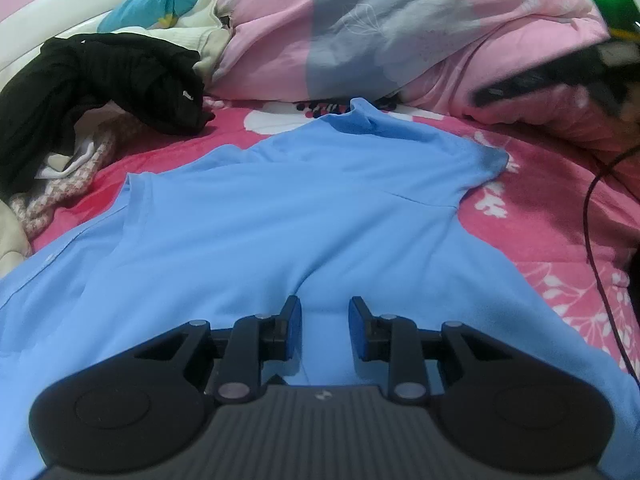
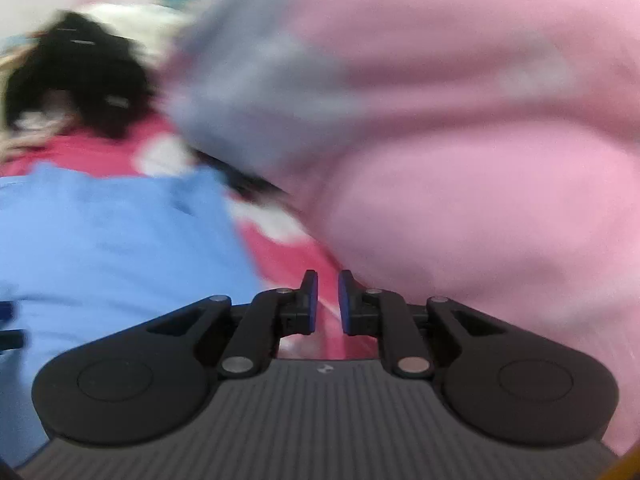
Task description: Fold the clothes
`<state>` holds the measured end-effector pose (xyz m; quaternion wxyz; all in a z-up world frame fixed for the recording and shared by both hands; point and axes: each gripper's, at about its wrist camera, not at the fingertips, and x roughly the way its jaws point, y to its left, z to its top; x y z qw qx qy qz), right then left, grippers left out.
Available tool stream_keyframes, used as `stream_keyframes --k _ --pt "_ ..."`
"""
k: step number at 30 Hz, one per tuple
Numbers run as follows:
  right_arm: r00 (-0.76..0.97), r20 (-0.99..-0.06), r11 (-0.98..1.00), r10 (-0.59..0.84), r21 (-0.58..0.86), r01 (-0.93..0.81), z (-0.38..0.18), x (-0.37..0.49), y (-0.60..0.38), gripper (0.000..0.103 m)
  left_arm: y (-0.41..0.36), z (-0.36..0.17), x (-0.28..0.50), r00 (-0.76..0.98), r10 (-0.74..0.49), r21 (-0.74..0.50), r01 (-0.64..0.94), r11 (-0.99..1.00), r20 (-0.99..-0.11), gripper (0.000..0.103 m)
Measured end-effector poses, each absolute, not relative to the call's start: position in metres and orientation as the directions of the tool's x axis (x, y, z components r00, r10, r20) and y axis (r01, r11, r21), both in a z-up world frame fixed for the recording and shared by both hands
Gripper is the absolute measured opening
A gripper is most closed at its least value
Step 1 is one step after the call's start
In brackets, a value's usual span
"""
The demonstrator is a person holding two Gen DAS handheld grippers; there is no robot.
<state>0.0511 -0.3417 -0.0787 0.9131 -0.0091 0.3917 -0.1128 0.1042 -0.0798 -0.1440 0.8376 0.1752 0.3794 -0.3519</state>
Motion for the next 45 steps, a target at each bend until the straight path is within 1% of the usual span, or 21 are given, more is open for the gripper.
stream_keyframes --k 1,4,6,8,10,12,14,16,17,20,23,24,28,30,32,33,34,37,42,43,45 --pt "0.687 -0.707 0.984 -0.171 -0.096 0.147 -0.077 0.059 -0.335 0.011 -0.08 -0.144 0.104 0.467 -0.455 0.026 0.719 0.694 -0.758 0.029" --pt "0.681 -0.732 1.0 -0.017 -0.008 0.016 -0.089 0.103 -0.322 0.007 -0.079 -0.144 0.101 0.475 -0.448 0.032 0.712 0.701 -0.758 0.03" --pt "0.653 -0.757 0.999 0.024 0.004 -0.032 -0.108 0.136 -0.314 0.007 -0.077 -0.144 0.1 0.479 -0.446 0.034 0.71 0.703 -0.756 0.03" --pt "0.641 -0.767 0.997 -0.039 -0.075 -0.03 -0.129 0.166 -0.309 0.003 -0.074 -0.144 0.1 0.48 -0.45 0.029 0.707 0.706 -0.753 0.03" --pt "0.679 -0.718 0.975 -0.151 -0.222 -0.017 -0.142 0.186 -0.311 0.003 -0.07 -0.145 0.101 0.479 -0.461 0.015 0.706 0.708 -0.746 0.03" --pt "0.714 -0.649 0.927 -0.263 -0.374 0.002 -0.141 0.193 -0.302 0.003 -0.066 -0.146 0.102 0.478 -0.476 0.0 0.706 0.709 -0.739 0.03" --pt "0.753 -0.597 0.899 -0.276 -0.438 -0.018 -0.133 0.182 -0.289 0.003 -0.064 -0.146 0.104 0.476 -0.488 -0.014 0.704 0.71 -0.732 0.03" --pt "0.784 -0.564 0.883 -0.259 -0.467 -0.044 -0.123 0.167 -0.274 0.004 -0.06 -0.145 0.105 0.479 -0.497 -0.028 0.7 0.714 -0.723 0.03" --pt "0.796 -0.566 0.894 -0.212 -0.441 -0.076 -0.116 0.16 -0.267 0.005 -0.058 -0.145 0.107 0.481 -0.501 -0.035 0.696 0.717 -0.719 0.029" --pt "0.777 -0.629 0.932 0.024 -0.267 -0.245 -0.1 0.167 -0.246 0.008 -0.049 -0.146 0.111 0.493 -0.501 -0.044 0.68 0.732 -0.711 0.029" --pt "0.681 -0.691 0.909 0.243 -0.083 -0.409 -0.097 0.202 -0.224 0.021 -0.038 -0.144 0.118 0.529 -0.48 -0.03 0.649 0.76 -0.7 0.029" --pt "0.642 -0.713 0.892 0.281 -0.054 -0.449 -0.099 0.215 -0.218 0.027 -0.033 -0.144 0.12 0.546 -0.467 -0.022 0.633 0.774 -0.696 0.029" --pt "0.539 -0.793 0.854 0.283 -0.048 -0.518 -0.12 0.25 -0.205 0.027 -0.009 -0.145 0.135 0.587 -0.415 -0.035 0.549 0.835 -0.695 0.03" --pt "0.501 -0.807 0.855 0.312 0.008 -0.519 -0.125 0.256 -0.211 0.027 0.002 -0.146 0.142 0.595 -0.394 -0.042 0.517 0.855 -0.7 0.031" --pt "0.47 -0.814 0.853 0.342 0.059 -0.519 -0.125 0.26 -0.217 0.017 0.011 -0.149 0.148 0.599 -0.383 -0.053 0.493 0.869 -0.703 0.031" --pt "0.456 -0.817 0.848 0.354 0.075 -0.524 -0.125 0.261 -0.218 0.002 0.015 -0.151 0.15 0.6 -0.38 -0.06 0.483 0.874 -0.704 0.031" --pt "0.46 -0.817 0.843 0.348 0.059 -0.535 -0.125 0.259 -0.216 0.001 0.018 -0.153 0.152 0.602 -0.379 -0.066 0.475 0.877 -0.703 0.031" --pt "0.559 -0.787 0.833 0.262 -0.109 -0.543 -0.124 0.246 -0.2 0.0 0.021 -0.155 0.154 0.614 -0.382 -0.073 0.466 0.882 -0.691 0.031" --pt "0.705 -0.705 0.832 0.073 -0.347 -0.433 -0.147 0.245 -0.186 0.0 0.025 -0.153 0.153 0.64 -0.369 -0.038 0.469 0.883 -0.674 0.031" --pt "0.726 -0.687 0.83 0.037 -0.383 -0.405 -0.15 0.246 -0.186 0.0 0.03 -0.151 0.152 0.648 -0.365 -0.038 0.461 0.887 -0.669 0.031" --pt "0.734 -0.678 0.85 0.016 -0.377 -0.367 -0.146 0.248 -0.195 0.0 0.047 -0.142 0.154 0.672 -0.354 -0.05 0.428 0.903 -0.65 0.031"
